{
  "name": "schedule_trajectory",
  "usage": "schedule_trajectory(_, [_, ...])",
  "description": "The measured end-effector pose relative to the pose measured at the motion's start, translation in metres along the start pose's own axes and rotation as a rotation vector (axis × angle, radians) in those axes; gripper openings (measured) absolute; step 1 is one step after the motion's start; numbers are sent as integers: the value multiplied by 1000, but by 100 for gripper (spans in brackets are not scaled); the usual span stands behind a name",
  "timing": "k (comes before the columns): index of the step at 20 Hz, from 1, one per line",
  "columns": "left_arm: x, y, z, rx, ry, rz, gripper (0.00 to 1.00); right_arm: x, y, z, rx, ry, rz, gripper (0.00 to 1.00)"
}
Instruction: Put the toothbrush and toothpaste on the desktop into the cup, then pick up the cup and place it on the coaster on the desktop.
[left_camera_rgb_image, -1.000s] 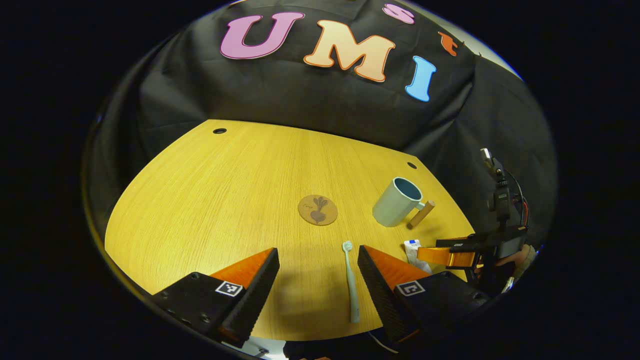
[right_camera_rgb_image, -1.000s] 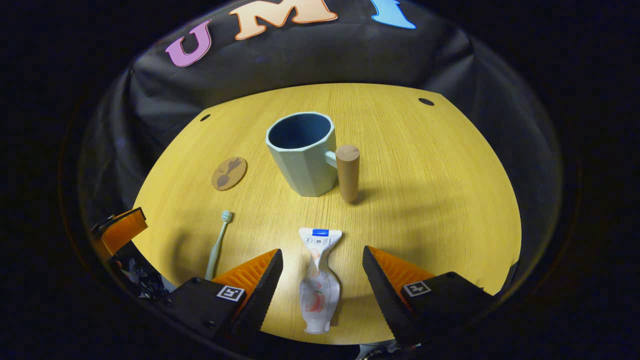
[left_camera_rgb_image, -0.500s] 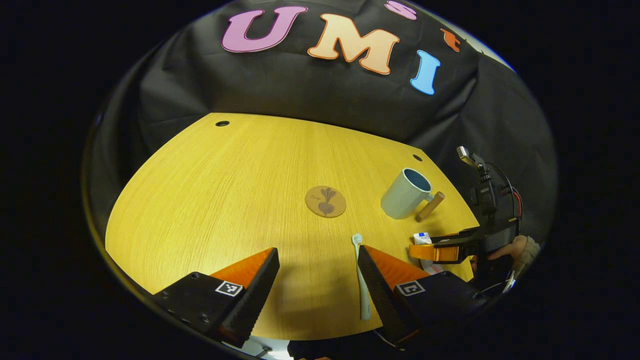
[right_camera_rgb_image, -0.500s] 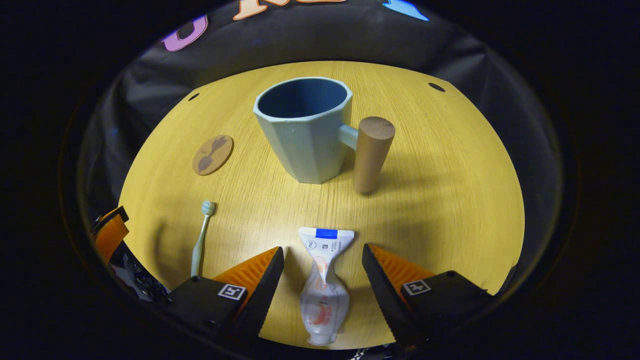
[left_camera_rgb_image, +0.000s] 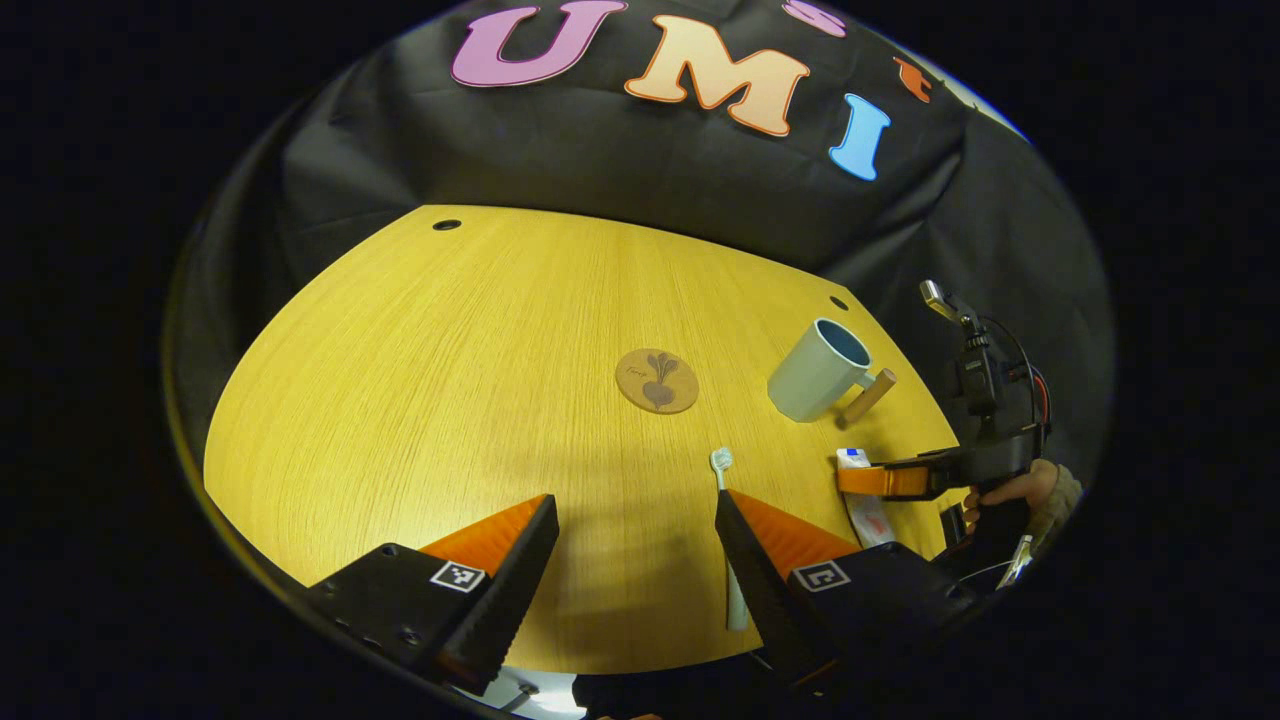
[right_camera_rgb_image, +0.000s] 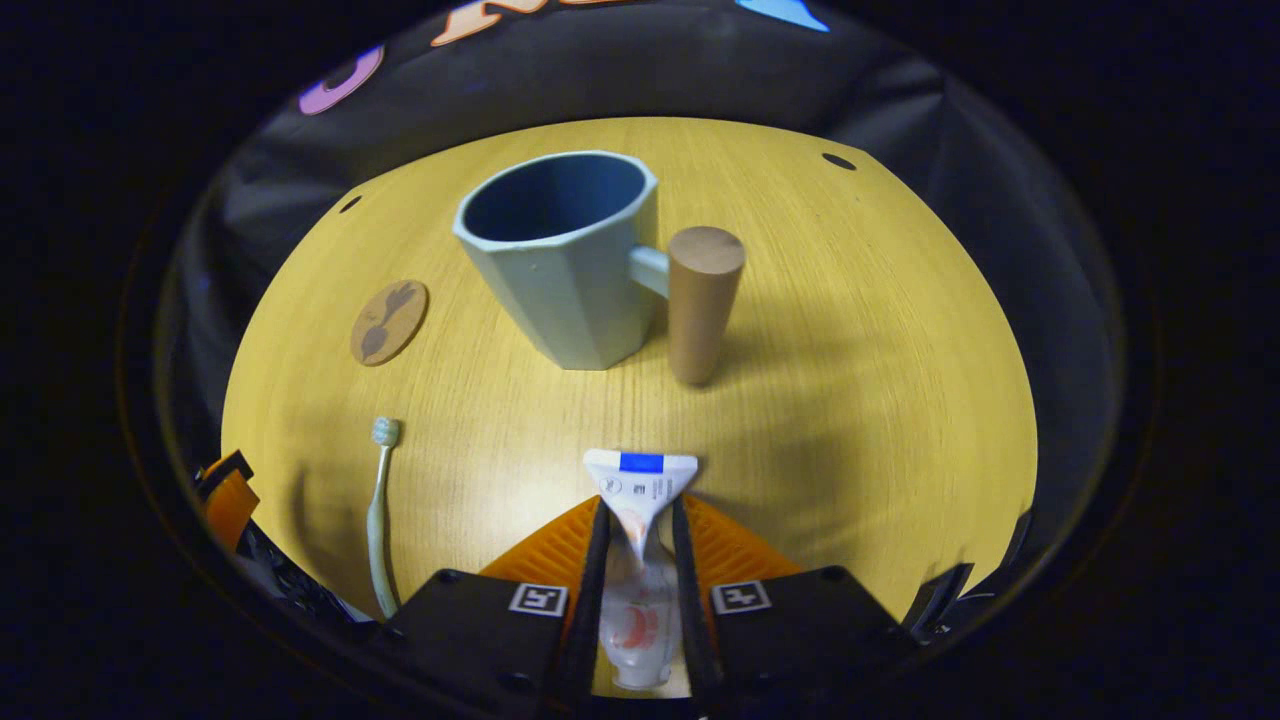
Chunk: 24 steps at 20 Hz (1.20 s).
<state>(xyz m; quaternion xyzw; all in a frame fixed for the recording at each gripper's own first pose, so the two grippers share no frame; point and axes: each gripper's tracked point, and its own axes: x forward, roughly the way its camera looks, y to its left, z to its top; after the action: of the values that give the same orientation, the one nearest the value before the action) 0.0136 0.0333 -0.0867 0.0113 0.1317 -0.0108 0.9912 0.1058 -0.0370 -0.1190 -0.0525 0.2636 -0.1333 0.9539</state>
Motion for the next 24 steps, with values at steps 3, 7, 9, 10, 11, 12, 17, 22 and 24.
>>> schedule_trajectory(3, [1,-2,0,15,0,-5,95,-2,-1,1,48,-6,13,27])
schedule_trajectory(7, [4,-8,-3,30,12,-14,95,-2,-1,1,23,-24,11,20])
schedule_trajectory(9, [5,-12,-4,38,21,-22,95,-2,-2,1,11,-29,7,18])
schedule_trajectory(10, [6,-13,-5,45,25,-25,95,-2,-2,1,12,-32,7,18])
schedule_trajectory(11, [7,-16,-5,53,28,-28,95,-1,-2,1,10,-38,9,18])
schedule_trajectory(12, [8,-19,-6,64,36,-32,95,0,-1,0,11,-42,11,18])
schedule_trajectory(17, [18,-44,-15,137,99,-74,94,-3,-1,2,14,-87,38,16])
schedule_trajectory(22, [33,-64,-32,193,222,-117,94,-7,-3,6,16,-148,99,14])
schedule_trajectory(24, [36,-71,-36,203,279,-143,94,-10,-5,8,-8,-181,84,14])
